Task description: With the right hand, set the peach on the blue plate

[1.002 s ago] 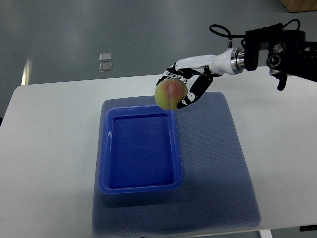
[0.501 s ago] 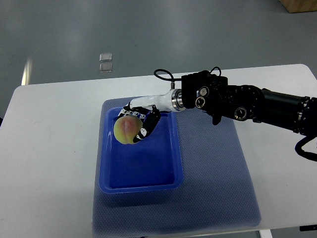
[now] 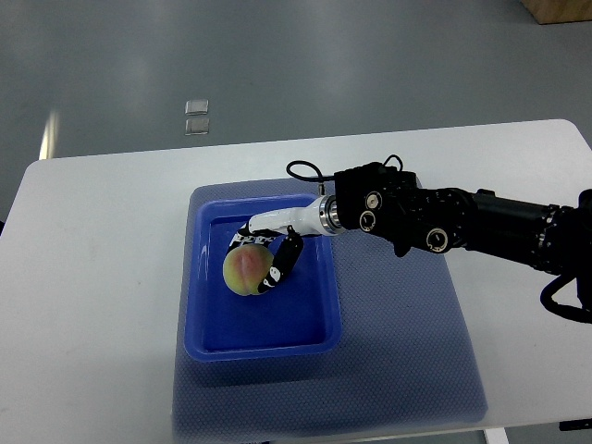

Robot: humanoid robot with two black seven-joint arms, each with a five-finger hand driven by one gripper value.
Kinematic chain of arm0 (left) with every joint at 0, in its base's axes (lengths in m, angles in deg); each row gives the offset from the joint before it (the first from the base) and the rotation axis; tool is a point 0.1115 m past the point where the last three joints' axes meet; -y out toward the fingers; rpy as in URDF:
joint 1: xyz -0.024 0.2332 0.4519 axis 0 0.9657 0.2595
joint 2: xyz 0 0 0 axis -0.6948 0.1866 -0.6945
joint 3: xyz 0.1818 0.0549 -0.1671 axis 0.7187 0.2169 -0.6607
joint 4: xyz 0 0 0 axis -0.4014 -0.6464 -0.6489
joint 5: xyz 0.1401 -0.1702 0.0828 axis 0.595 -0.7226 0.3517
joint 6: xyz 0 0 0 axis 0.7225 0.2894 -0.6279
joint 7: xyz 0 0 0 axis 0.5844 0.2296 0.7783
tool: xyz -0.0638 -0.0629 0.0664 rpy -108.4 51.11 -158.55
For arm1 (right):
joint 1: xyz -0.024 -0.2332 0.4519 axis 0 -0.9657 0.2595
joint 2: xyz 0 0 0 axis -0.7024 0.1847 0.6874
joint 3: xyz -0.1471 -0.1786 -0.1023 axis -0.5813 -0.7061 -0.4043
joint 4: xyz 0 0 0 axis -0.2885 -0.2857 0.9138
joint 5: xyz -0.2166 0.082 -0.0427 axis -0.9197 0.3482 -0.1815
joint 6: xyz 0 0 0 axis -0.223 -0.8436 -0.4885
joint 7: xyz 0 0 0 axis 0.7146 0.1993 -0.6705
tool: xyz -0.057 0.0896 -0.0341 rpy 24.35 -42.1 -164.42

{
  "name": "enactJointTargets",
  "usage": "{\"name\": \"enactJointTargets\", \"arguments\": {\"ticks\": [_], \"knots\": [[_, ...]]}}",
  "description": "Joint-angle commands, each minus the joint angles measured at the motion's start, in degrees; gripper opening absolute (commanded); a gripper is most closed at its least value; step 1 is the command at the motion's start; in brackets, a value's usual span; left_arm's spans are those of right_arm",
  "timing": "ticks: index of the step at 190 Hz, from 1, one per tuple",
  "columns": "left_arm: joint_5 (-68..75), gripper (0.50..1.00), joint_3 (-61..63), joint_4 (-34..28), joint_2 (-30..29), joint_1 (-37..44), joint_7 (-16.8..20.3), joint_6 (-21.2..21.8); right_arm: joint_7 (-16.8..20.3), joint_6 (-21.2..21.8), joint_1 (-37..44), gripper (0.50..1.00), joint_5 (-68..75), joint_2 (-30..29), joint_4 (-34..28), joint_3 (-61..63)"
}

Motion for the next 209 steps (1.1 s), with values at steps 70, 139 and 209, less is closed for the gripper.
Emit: {"name": "enactJointTargets", "arguments": {"ticks": [70, 139, 209], "knots": [[0.1, 1.0, 0.2, 0.1, 0.0, 0.0, 0.0, 0.0, -0.3, 3.4, 7.9, 0.93, 4.0, 10.6, -2.9, 9.0], [0.2, 1.0, 0.3, 0.5, 0.0, 0.0, 0.0, 0.0, -2.1, 3.6, -5.1, 0.928, 24.8, 19.9, -2.9, 41.1], [0.3, 1.0, 0.3, 0.7, 0.0, 0.0, -0.1, 0.0, -6.8, -9.5, -23.4, 0.93, 40.6, 9.2, -0.3, 61.9]]}}
